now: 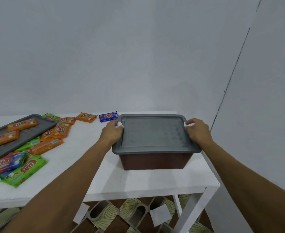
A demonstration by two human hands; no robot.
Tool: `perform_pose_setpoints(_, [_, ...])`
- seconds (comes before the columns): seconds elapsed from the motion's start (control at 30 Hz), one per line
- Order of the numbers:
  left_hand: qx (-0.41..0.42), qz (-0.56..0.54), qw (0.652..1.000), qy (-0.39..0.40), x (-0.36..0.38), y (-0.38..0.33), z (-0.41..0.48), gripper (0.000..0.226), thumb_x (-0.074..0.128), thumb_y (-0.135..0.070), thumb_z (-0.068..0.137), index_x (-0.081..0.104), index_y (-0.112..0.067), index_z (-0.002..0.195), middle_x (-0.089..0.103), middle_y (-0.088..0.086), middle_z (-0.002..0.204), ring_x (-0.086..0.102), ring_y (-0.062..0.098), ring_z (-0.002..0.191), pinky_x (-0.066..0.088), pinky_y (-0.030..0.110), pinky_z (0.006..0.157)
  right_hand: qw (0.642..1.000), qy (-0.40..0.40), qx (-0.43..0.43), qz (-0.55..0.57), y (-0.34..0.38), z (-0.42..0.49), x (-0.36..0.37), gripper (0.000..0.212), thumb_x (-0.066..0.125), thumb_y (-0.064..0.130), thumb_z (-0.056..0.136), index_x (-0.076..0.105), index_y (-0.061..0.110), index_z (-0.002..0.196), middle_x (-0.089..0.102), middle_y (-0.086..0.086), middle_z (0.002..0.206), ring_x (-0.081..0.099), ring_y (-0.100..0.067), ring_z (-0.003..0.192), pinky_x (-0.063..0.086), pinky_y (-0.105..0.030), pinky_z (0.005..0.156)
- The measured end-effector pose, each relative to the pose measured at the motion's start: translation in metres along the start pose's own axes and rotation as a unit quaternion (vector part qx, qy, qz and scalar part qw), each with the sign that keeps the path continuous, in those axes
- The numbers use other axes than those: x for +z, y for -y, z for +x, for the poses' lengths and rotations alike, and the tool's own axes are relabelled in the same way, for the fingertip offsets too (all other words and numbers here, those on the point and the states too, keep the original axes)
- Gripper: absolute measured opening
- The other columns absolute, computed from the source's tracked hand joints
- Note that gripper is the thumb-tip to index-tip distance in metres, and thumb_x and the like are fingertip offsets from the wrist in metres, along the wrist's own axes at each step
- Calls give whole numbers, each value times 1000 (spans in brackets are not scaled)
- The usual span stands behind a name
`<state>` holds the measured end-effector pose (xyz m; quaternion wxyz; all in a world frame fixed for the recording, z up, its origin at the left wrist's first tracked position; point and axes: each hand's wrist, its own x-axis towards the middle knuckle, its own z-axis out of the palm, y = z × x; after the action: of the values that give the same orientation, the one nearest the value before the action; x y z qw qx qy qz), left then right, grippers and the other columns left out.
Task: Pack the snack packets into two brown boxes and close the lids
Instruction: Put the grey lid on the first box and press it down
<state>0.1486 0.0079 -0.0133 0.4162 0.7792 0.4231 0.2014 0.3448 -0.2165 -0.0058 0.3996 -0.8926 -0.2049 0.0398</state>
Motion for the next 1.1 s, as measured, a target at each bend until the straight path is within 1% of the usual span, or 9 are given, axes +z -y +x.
perform_pose_setpoints(0.07, [27,61,997,27,4,0,-1,49,46,-36,99,41,-13,142,46,13,144,48,31,125,40,39,101,997,20,-32,-72,-1,-4,7,37,59,31,93,56,15,126,62,-13,125,60,-31,107,46,-36,92])
perform_pose_setpoints(0.13, [62,140,987,45,12,7,-7,70,50,-47,95,25,-11,150,39,17,146,44,33,130,40,40,105,983,50,-83,-156,-4,-12,9,52,56,47,92,49,15,132,60,-9,128,59,-30,110,47,-41,94])
perform_pose_setpoints(0.23, [101,204,973,19,18,14,-14,85,47,-59,92,13,-12,154,22,11,158,30,30,141,35,45,111,968,67,-130,-202,-11,-19,13,62,46,64,89,45,18,131,56,-3,128,57,-26,110,48,-48,94])
perform_pose_setpoints(0.43, [93,174,980,-13,19,10,-18,73,47,-54,95,25,-16,152,22,3,160,27,24,145,30,42,113,992,-82,-91,-18,-21,-16,24,34,61,30,89,66,12,116,65,-5,121,59,-20,106,45,-31,88])
perform_pose_setpoints(0.53, [107,197,974,-26,15,5,-15,69,50,-54,94,31,-16,149,28,3,157,34,25,141,35,43,109,985,-72,-126,-98,-19,-8,24,25,58,35,88,69,16,101,65,1,109,58,-16,89,52,-35,79])
perform_pose_setpoints(0.67, [106,231,966,-33,13,4,-5,67,48,-57,93,35,-18,147,33,3,155,37,25,137,40,44,105,980,-34,-131,-147,-14,-1,30,26,55,39,89,63,20,105,63,2,111,57,-19,96,50,-45,87])
perform_pose_setpoints(0.77, [107,233,966,-38,16,7,-2,69,48,-58,93,35,-19,147,33,4,155,35,26,139,39,44,106,975,-31,-136,-174,-13,-1,29,25,52,39,92,61,21,105,63,2,110,56,-21,100,44,-43,89])
perform_pose_setpoints(0.93, [94,222,970,-31,14,8,-4,70,46,-57,94,30,-19,150,29,3,158,30,27,143,33,48,111,948,-67,-199,-241,-8,-12,27,27,39,32,93,62,21,83,64,3,89,55,-16,87,36,-39,83])
perform_pose_setpoints(1.1, [111,272,956,27,9,10,-5,76,42,-62,93,19,-22,153,17,1,162,24,27,145,28,54,111,941,15,-232,-245,12,-24,32,36,41,46,96,68,25,104,69,5,107,60,-19,98,42,-43,94])
